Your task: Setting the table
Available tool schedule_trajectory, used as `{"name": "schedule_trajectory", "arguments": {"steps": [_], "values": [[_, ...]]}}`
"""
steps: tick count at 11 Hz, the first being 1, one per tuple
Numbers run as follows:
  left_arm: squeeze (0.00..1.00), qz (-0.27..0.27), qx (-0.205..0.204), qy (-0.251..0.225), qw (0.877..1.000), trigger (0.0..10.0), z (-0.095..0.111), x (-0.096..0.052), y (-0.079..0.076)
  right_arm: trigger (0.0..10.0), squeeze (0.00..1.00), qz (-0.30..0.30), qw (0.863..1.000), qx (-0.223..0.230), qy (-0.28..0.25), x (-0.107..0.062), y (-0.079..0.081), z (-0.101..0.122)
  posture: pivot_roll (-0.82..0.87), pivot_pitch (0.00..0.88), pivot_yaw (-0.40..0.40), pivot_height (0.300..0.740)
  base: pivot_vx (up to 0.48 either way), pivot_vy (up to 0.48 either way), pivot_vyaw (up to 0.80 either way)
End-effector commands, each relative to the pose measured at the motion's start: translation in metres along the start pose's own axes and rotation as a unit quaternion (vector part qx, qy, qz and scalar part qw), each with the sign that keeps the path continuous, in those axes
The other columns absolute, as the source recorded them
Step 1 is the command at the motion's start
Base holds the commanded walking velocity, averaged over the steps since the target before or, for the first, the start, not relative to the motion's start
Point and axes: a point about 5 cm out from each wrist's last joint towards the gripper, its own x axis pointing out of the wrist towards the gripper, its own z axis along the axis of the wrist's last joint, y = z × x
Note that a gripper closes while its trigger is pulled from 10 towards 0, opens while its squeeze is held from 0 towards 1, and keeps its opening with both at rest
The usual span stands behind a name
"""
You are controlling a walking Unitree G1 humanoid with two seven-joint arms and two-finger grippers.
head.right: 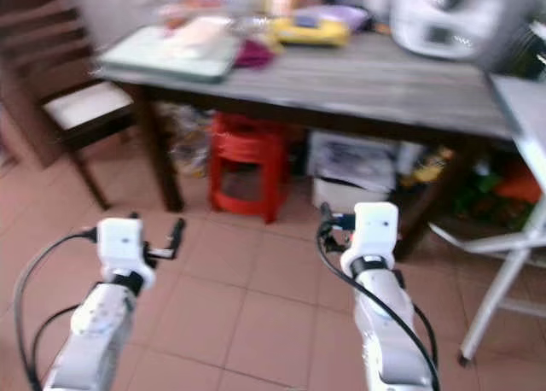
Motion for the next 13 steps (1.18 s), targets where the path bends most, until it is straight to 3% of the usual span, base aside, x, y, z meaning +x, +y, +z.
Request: {"name": "schedule_trajectory", "arguments": {"steps": [1,13], "values": [[0.00,-0.017,-0.009,0.004,1.000,10.0,-0.0015,0.0000,-0.0093,10.0,0.00,-0.011,1.000,-0.005,0.001,-0.0013,-0.0079,-0.0006,-0.04,0.073,0.006,0.740,0.000,-0.266,-0.49],[0.00,-0.024,-0.005,0.005,1.000,10.0,-0.0003,0.0005,-0.0099,10.0,0.00,-0.011,1.000,-0.007,0.000,-0.0022,-0.0044,-0.0031,-0.04,0.078,0.017,0.740,0.000,-0.279,0.00]]}}
